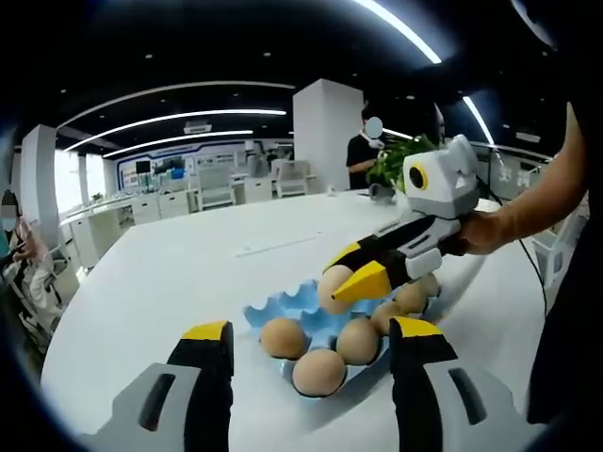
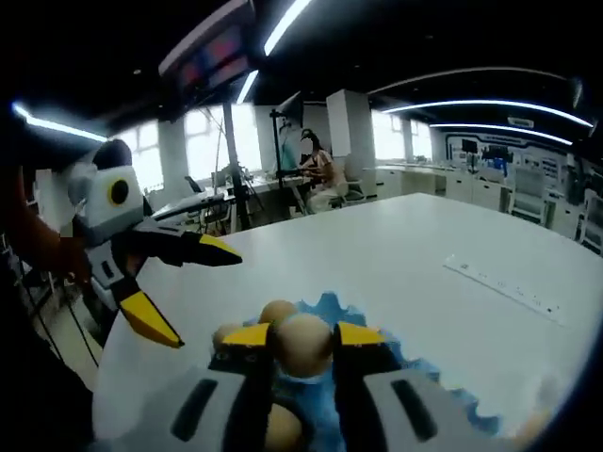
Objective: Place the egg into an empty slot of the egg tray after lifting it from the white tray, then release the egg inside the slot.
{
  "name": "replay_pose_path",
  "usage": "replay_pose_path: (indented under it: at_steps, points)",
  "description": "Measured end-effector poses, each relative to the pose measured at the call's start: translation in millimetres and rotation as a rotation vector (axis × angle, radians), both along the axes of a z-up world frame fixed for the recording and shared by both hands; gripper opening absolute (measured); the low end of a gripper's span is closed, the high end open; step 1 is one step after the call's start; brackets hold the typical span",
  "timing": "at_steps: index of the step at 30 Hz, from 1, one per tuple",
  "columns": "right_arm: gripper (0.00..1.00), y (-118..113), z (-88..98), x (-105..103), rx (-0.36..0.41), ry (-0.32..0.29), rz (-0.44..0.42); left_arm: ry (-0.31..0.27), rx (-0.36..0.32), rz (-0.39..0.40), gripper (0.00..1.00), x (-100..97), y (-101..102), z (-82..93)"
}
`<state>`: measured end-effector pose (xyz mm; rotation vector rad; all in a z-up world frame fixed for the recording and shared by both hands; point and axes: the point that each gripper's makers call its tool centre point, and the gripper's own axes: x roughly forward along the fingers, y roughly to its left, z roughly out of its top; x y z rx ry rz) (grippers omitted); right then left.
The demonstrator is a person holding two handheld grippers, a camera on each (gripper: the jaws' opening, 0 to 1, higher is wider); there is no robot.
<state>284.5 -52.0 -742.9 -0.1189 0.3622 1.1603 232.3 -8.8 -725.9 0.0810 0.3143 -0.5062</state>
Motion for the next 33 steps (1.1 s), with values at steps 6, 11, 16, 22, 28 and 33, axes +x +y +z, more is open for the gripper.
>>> replay_pose_path:
  at_steps: [6,11,16,22,28,33]
  points:
    - [0.24,5.6,-9.1,1.7,-0.017,0.016,0.012,0.002,-0.002,0.001,0.68,1.6,0.1,-0.7]
    - [0.24,7.7,-16.8,0.7,-0.034,0.031,0.021,0.005,-0.004,0.002,0.68,1.0,-0.9,-0.8]
    - [0.24,7.5,-18.8,2.8,-0.036,0.036,0.008,0.011,0.008,0.003,0.68,0.0,-0.2,-2.3]
    - [0.24,9.0,-20.0,2.8,-0.041,0.049,0.017,0.009,0.000,0.004,0.68,0.0,-0.8,-1.0]
    - [0.24,8.6,-23.2,7.5,-0.046,0.068,0.004,0.007,-0.005,0.003,0.68,0.9,-1.7,0.0]
    - [0.25,7.3,-25.8,6.0,-0.052,0.094,0.017,0.009,-0.004,0.002,0.67,0.8,-1.6,-0.4]
